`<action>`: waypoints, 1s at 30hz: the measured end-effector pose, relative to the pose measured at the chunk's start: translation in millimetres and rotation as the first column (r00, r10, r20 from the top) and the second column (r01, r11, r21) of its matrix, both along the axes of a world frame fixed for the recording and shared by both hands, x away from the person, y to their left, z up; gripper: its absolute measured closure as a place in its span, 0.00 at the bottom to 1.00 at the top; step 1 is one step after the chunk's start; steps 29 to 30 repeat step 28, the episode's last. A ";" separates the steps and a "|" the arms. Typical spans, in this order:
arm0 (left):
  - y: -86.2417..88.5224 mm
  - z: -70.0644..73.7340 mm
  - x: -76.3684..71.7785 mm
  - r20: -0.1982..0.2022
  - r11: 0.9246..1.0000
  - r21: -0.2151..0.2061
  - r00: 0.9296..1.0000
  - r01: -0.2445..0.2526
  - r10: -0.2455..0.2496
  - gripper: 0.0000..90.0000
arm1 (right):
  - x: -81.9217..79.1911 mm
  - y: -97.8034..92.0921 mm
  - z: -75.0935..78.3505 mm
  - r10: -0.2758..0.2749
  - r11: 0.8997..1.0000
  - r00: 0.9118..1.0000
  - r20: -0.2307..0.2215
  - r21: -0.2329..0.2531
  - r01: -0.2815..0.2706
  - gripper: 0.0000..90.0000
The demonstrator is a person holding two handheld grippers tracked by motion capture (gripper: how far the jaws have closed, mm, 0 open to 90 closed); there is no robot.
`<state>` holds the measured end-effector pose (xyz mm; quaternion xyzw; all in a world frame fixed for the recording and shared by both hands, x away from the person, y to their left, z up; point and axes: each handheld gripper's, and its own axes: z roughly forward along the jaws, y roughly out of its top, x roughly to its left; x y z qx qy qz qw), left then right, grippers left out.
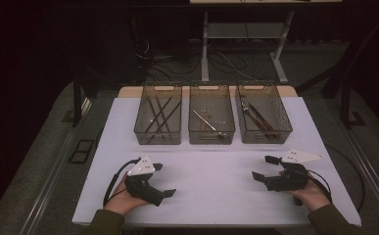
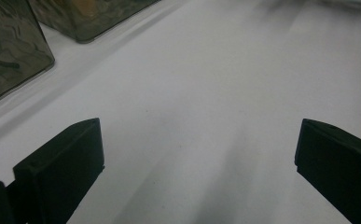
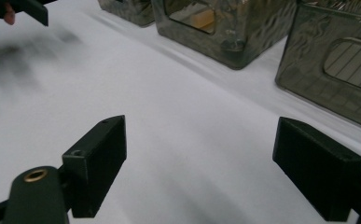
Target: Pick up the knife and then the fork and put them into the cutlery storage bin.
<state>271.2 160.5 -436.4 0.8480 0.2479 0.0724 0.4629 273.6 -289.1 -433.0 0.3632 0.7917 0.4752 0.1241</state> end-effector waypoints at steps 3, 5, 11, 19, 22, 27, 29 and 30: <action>0.1 0.2 -0.1 0.001 1.000 0.000 1.000 -0.001 0.001 0.00 | -3.4 0.8 -1.6 0.009 1.000 1.000 0.000 -0.007 -0.009 0.19; 0.2 0.2 -0.1 0.001 1.000 -0.001 1.000 -0.002 0.002 0.00 | -5.3 0.9 -3.1 0.011 1.000 1.000 -0.002 -0.011 -0.011 0.19; 0.4 0.2 0.3 0.003 1.000 -0.003 1.000 -0.002 0.002 0.00 | -12.0 2.1 -7.1 0.030 0.999 0.999 -0.012 -0.032 -0.030 0.19; 0.4 0.2 0.0 0.002 1.000 -0.001 1.000 -0.003 0.003 0.00 | -19.9 2.5 -10.4 0.045 0.998 0.999 -0.025 -0.047 -0.046 0.19; 0.1 0.0 0.0 0.001 1.000 0.000 1.000 -0.002 0.002 0.00 | -20.0 2.7 -11.3 0.050 0.997 0.999 -0.022 -0.061 -0.051 0.19; 0.0 0.0 0.3 0.002 1.000 0.002 1.000 0.000 0.000 0.00 | -19.7 2.3 -11.4 0.049 0.996 0.999 -0.021 -0.070 -0.050 0.19; -0.2 -0.1 0.3 0.002 1.000 0.002 1.000 0.000 0.000 0.00 | -19.6 2.2 -11.1 0.049 0.996 0.999 -0.019 -0.070 -0.051 0.19; -0.2 -0.1 0.3 0.002 1.000 0.002 1.000 0.000 0.000 0.00 | -19.6 2.2 -11.1 0.049 0.996 0.999 -0.019 -0.070 -0.051 0.19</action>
